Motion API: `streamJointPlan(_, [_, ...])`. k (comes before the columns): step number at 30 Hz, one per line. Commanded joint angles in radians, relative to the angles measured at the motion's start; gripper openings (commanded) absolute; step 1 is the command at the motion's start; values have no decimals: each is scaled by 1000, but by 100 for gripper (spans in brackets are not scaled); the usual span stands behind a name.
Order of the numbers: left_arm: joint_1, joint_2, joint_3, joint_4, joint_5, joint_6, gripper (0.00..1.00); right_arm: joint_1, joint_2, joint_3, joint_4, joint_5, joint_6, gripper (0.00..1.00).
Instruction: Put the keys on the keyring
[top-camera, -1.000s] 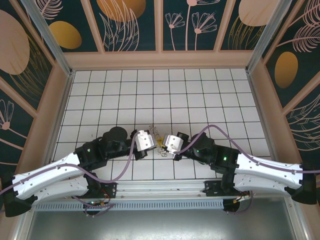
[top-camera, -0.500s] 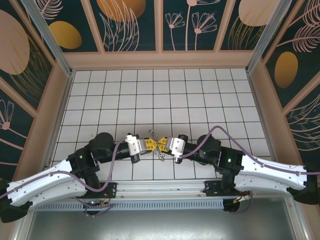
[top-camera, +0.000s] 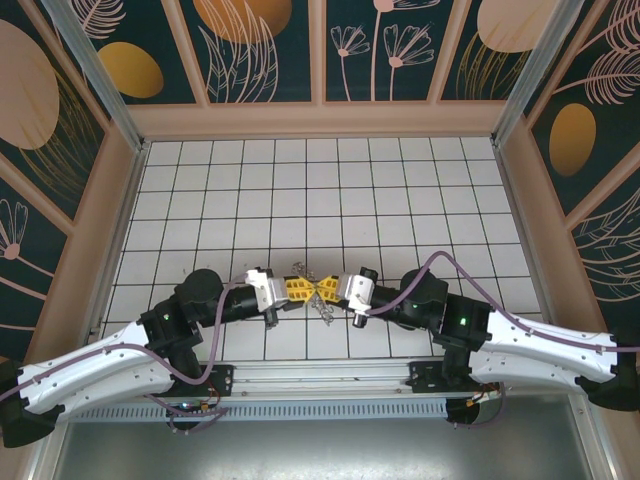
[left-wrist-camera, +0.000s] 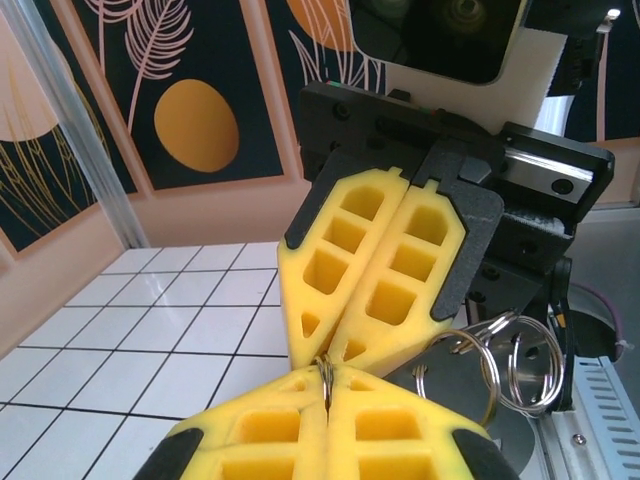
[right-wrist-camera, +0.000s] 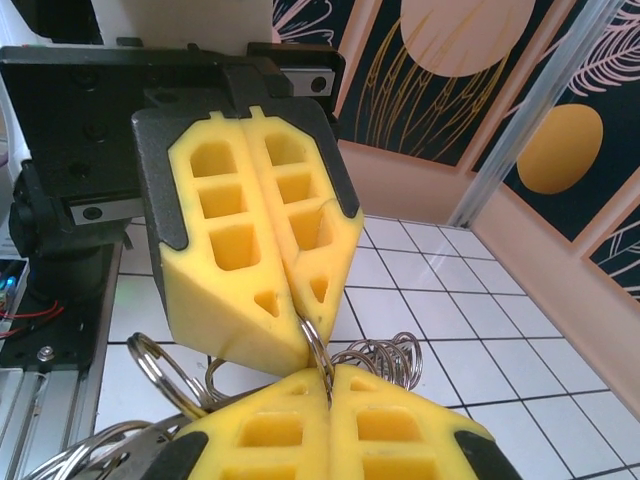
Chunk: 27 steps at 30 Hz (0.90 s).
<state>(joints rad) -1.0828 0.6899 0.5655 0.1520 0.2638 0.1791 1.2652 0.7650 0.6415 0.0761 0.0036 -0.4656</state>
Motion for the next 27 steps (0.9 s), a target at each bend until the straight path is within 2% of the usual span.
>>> streamJointPlan(1, [-17, 43, 78, -85, -36, 17, 6, -2, 22, 25, -2, 90, -33, 0])
streamJointPlan(3, [-17, 90, 122, -190, -97, 44, 13, 1, 42, 39, -23, 128, -50, 0])
streamJointPlan(5, [-17, 138, 158, -265, -142, 67, 15, 7, 68, 52, -32, 172, -61, 0])
streamJointPlan(10, [-17, 227, 213, -345, -189, 102, 14, 50, 142, 84, -54, 285, -96, 0])
streamJointPlan(12, [-17, 237, 216, -341, -192, 106, 8, 59, 149, 90, -61, 296, -102, 0])
streamJointPlan(13, [-17, 237, 212, -332, -192, 106, 1, 61, 143, 87, -57, 289, -105, 0])
streamJointPlan(19, [-17, 162, 162, -226, -119, 90, 0, 62, 27, 34, 8, 174, -70, 0])
streamJointPlan(24, [-17, 69, 105, -77, -9, 42, 0, 43, -39, -25, 70, 53, -19, 14])
streamJointPlan(27, [-17, 31, 84, -4, 37, 22, 0, 26, -30, -26, 67, 17, -1, 17])
